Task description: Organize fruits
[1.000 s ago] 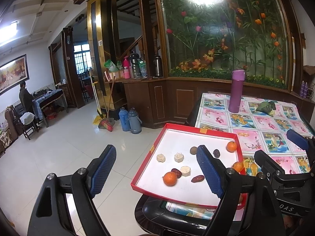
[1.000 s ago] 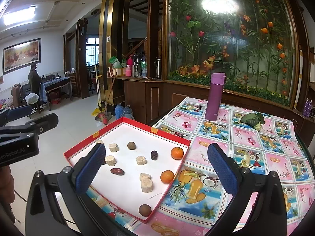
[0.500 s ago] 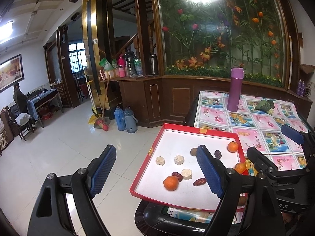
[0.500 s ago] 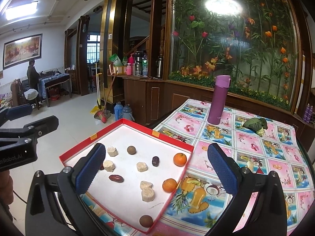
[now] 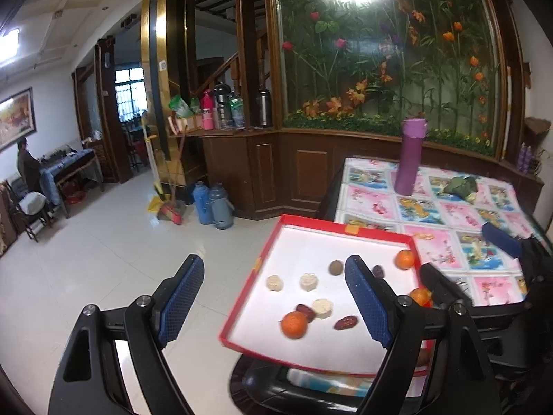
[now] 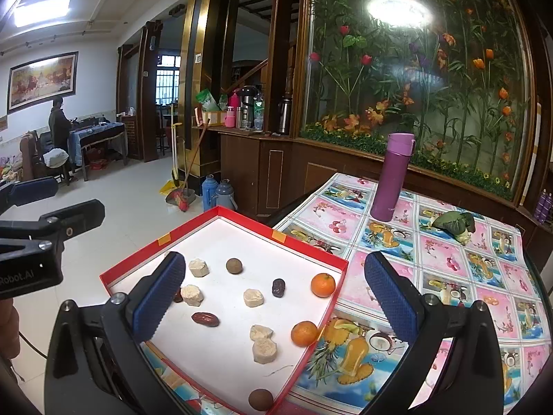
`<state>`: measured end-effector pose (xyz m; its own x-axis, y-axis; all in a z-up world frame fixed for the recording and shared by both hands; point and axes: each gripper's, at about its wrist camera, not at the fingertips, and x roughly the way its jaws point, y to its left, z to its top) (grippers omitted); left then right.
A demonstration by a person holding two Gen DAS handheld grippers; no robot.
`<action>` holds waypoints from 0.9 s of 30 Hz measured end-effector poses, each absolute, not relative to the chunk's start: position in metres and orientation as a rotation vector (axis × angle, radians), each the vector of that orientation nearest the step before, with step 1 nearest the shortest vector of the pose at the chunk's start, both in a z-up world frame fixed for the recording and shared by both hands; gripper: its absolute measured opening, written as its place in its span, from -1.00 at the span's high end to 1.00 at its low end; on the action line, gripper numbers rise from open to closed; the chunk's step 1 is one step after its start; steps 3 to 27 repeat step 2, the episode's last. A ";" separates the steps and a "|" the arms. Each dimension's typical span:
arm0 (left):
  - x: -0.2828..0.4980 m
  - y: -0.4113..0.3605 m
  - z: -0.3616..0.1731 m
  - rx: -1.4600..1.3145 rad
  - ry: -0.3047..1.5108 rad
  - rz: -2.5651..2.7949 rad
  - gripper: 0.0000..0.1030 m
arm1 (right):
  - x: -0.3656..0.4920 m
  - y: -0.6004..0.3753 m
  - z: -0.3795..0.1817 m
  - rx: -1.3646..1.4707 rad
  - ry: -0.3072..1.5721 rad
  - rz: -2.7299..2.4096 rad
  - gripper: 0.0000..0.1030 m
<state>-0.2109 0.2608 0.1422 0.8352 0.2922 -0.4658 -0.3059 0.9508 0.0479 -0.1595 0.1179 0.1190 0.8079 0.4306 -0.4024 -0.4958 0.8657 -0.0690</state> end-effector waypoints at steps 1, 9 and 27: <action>-0.210 0.259 0.142 -0.029 0.480 0.317 -0.62 | -0.158 0.118 0.119 -0.173 0.390 0.499 -1.00; -0.208 0.257 0.142 -0.024 0.473 0.319 -0.62 | -0.157 0.118 0.118 -0.172 0.393 0.498 -1.00; -0.208 0.257 0.142 -0.024 0.473 0.319 -0.62 | -0.157 0.118 0.118 -0.172 0.393 0.498 -1.00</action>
